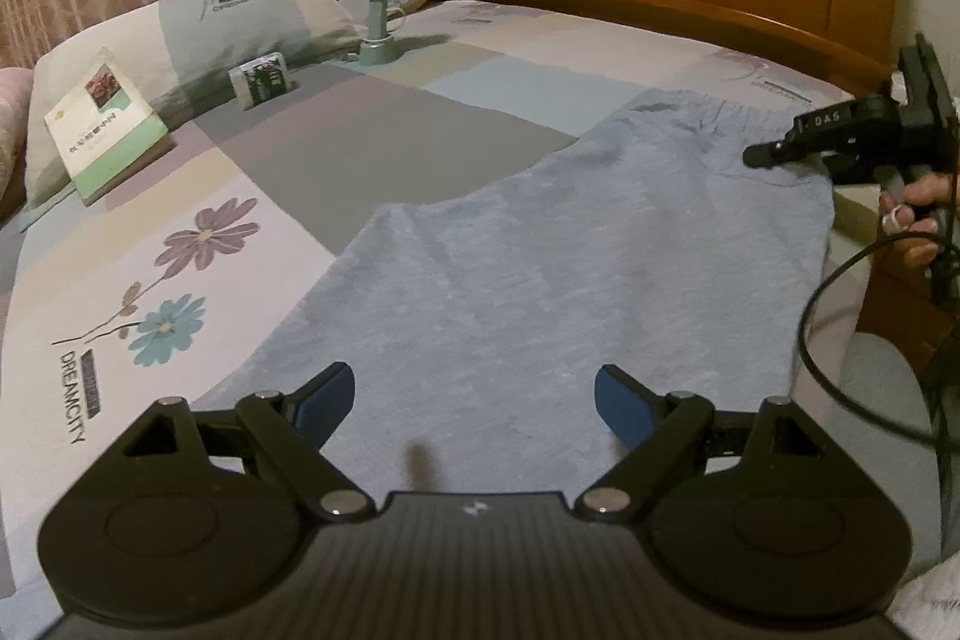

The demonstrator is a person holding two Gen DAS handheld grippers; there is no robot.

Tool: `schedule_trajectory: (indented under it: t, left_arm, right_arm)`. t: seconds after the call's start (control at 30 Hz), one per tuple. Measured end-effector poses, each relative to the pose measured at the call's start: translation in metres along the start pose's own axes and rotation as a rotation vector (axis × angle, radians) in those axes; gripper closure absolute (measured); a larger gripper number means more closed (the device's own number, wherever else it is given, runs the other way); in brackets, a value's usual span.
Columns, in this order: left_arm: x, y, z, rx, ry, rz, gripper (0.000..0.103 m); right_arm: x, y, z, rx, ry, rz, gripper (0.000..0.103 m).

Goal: Fold clothes
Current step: 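Lift the held waistband up with the right gripper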

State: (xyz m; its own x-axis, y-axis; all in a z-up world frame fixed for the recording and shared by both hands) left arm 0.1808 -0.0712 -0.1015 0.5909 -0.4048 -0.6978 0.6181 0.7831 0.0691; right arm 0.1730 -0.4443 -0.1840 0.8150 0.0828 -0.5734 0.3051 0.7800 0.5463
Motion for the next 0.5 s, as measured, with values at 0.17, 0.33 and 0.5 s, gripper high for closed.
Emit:
schedule_trajectory:
  t: [0.17, 0.33, 0.5]
  left_arm:
    - [-0.008, 0.006, -0.007, 0.003, 0.007, 0.000, 0.016]
    - [-0.015, 0.009, -0.016, 0.016, 0.023, -0.006, 0.016]
    - [-0.024, 0.014, -0.025, 0.017, 0.032, -0.005, 0.016]
  right_arm:
    - [-0.014, 0.023, 0.009, -0.092, -0.019, -0.020, 0.076]
    - [-0.028, 0.046, 0.012, -0.157, -0.044, -0.023, 0.076]
    - [-0.043, 0.076, 0.011, -0.229, -0.068, -0.008, 0.076]
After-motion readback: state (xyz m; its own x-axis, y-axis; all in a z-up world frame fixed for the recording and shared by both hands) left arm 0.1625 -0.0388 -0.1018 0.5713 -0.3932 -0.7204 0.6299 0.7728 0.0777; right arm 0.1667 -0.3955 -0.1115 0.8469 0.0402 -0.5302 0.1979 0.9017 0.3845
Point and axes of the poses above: each gripper's, at about its wrist camera, not at the fingertips, and x roughly the way its jaws point, y to its left, z to its top, the point moved 4 cm from there along x, roughly the way its jaws point, and after that the axes turned 3 degrees about -z, right-handed, at the moved point
